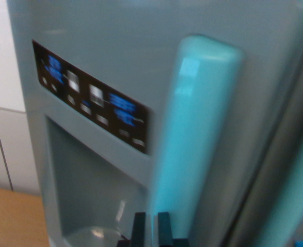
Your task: Close fridge door
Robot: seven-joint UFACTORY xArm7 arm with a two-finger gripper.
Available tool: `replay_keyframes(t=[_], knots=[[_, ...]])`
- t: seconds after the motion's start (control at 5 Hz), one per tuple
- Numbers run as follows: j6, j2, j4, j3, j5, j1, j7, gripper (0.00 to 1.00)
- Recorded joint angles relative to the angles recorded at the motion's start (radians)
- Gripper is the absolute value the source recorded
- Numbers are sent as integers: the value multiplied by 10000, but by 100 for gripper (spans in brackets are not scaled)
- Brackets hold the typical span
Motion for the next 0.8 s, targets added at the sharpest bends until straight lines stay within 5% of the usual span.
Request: replay_keyframes(t=[0.2,0.4,0.6,0.8], knots=[[0,0,0,0,0,0,0,100],[-208,462,289,-1,0,0,0,100],[-208,462,289,-1,0,0,0,100],[-210,970,643,-26,0,0,0,100]])
